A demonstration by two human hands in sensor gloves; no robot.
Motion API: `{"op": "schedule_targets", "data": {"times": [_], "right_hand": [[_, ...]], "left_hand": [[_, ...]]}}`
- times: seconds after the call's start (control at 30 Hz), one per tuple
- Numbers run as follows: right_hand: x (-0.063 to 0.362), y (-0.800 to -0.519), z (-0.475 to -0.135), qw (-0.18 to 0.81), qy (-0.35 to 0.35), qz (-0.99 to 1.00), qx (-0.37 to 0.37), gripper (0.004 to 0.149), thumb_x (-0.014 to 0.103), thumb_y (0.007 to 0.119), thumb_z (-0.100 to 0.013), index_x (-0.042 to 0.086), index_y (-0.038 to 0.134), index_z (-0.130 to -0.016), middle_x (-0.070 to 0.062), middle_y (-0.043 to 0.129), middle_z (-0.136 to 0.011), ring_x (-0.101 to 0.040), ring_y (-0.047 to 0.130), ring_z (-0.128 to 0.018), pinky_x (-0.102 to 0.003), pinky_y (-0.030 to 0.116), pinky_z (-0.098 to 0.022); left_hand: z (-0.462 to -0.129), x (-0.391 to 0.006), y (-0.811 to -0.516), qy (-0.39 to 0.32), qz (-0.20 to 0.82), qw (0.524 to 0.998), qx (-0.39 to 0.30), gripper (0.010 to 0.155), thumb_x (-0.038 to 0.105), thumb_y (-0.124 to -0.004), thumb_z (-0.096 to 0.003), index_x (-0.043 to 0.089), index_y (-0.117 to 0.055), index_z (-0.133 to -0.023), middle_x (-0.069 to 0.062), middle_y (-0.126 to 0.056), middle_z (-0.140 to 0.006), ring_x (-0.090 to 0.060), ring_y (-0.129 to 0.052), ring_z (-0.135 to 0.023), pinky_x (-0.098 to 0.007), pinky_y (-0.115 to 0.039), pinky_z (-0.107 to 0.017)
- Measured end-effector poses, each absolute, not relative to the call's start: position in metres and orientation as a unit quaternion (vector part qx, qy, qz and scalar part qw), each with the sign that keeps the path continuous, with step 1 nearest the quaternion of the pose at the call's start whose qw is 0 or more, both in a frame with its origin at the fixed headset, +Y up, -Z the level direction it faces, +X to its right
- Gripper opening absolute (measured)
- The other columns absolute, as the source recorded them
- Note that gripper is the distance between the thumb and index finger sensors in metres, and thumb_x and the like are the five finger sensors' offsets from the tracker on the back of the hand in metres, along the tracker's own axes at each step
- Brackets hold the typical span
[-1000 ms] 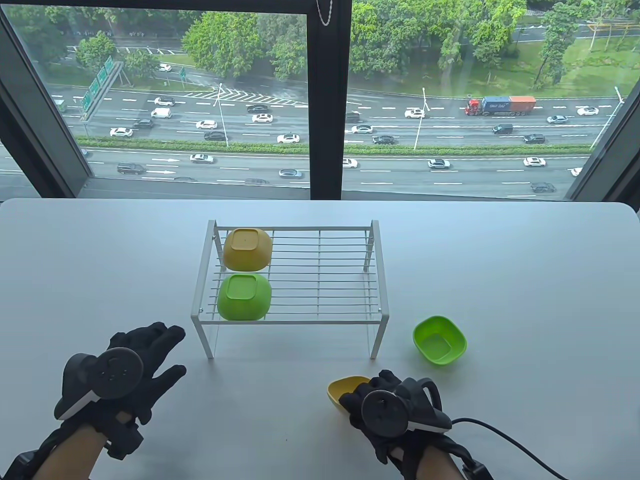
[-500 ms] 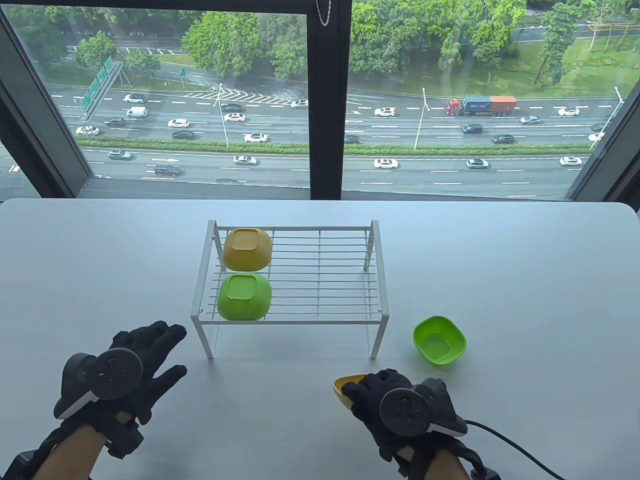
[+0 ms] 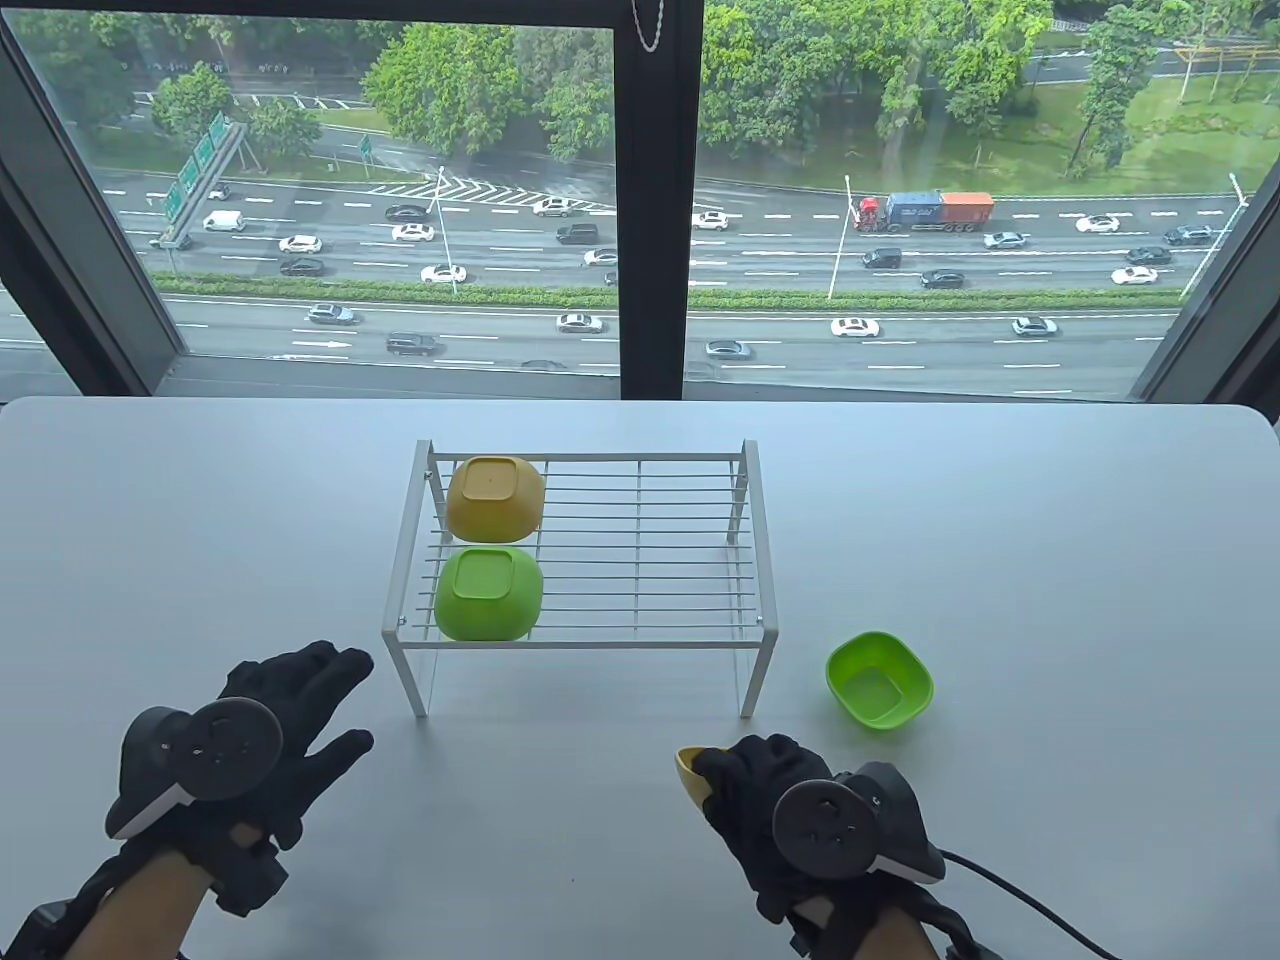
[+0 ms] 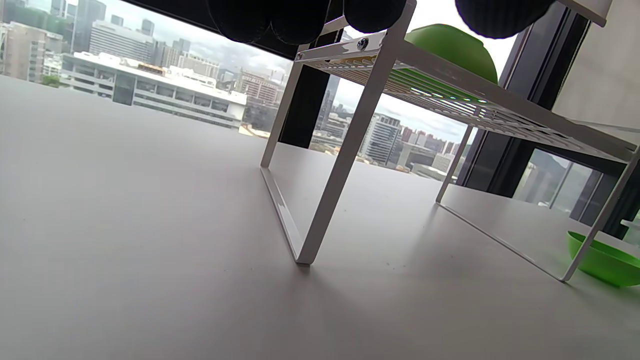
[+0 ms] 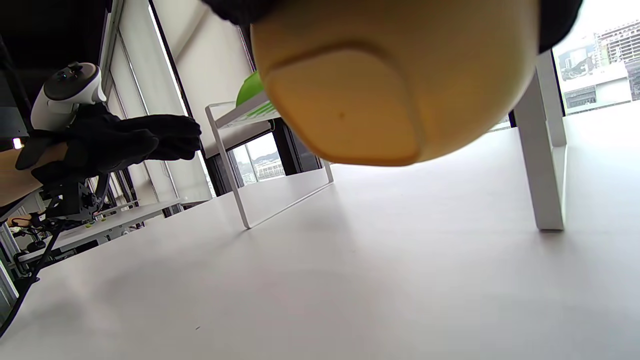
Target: Flip small dish upside down onto kitchen shelf
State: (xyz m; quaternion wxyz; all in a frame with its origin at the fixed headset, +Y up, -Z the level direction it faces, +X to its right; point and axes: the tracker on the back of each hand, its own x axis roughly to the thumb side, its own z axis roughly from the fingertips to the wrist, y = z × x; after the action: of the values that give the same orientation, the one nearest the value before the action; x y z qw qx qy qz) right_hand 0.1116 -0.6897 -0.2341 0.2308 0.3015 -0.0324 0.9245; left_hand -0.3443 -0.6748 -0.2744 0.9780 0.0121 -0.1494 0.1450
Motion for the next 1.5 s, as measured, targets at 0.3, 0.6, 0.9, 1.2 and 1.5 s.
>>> {"op": "schedule_targets", "data": {"times": [0.3,0.6,0.9,1.2,1.5], "right_hand": [[0.112,-0.679,-0.227,0.22,-0.073,0.921,0.312,0.063,0.042,0.088,-0.044,0.017,0.059,-0.094,-0.006,0.076,-0.072,-0.028,0.073,-0.06,-0.065,0.066,-0.063],[0.109,-0.679,-0.225,0.202,-0.062,0.922,0.324,0.078,0.036,0.098,-0.04,0.018,0.049,-0.098,-0.006,0.069,-0.076,-0.028,0.069,-0.064,-0.066,0.063,-0.066],[0.109,-0.681,-0.225,0.201,-0.065,0.923,0.321,0.074,0.037,0.092,-0.046,0.02,0.045,-0.101,-0.007,0.066,-0.084,-0.031,0.068,-0.073,-0.067,0.066,-0.065],[0.12,-0.671,-0.227,0.242,-0.103,0.911,0.317,0.078,0.039,0.089,-0.048,0.027,0.04,-0.107,-0.01,0.066,-0.091,-0.037,0.072,-0.08,-0.058,0.074,-0.064],[0.129,-0.665,-0.225,0.266,-0.165,0.898,0.308,0.078,0.04,0.089,-0.047,0.036,0.041,-0.108,-0.012,0.065,-0.096,-0.041,0.072,-0.083,-0.057,0.075,-0.064]], "left_hand": [[-0.275,-0.344,-0.674,-0.153,0.153,0.976,0.019,0.074,0.06,-0.066,-0.0449,0.031,-0.052,-0.111,-0.008,-0.052,-0.119,-0.041,-0.057,-0.106,-0.073,-0.042,-0.077],[-0.277,-0.346,-0.674,-0.152,0.164,0.974,0.033,0.073,0.06,-0.066,-0.0449,0.031,-0.053,-0.111,-0.007,-0.054,-0.118,-0.04,-0.058,-0.106,-0.072,-0.043,-0.077],[-0.277,-0.347,-0.673,-0.153,0.167,0.973,0.034,0.073,0.06,-0.066,-0.0449,0.031,-0.053,-0.111,-0.007,-0.054,-0.118,-0.04,-0.058,-0.105,-0.072,-0.044,-0.077],[-0.277,-0.348,-0.672,-0.153,0.172,0.973,0.033,0.073,0.059,-0.066,-0.0448,0.031,-0.053,-0.111,-0.008,-0.053,-0.118,-0.041,-0.058,-0.105,-0.072,-0.044,-0.077],[-0.277,-0.349,-0.671,-0.158,0.177,0.971,0.034,0.073,0.059,-0.066,-0.045,0.031,-0.054,-0.111,-0.008,-0.053,-0.118,-0.041,-0.057,-0.106,-0.072,-0.044,-0.077]]}}
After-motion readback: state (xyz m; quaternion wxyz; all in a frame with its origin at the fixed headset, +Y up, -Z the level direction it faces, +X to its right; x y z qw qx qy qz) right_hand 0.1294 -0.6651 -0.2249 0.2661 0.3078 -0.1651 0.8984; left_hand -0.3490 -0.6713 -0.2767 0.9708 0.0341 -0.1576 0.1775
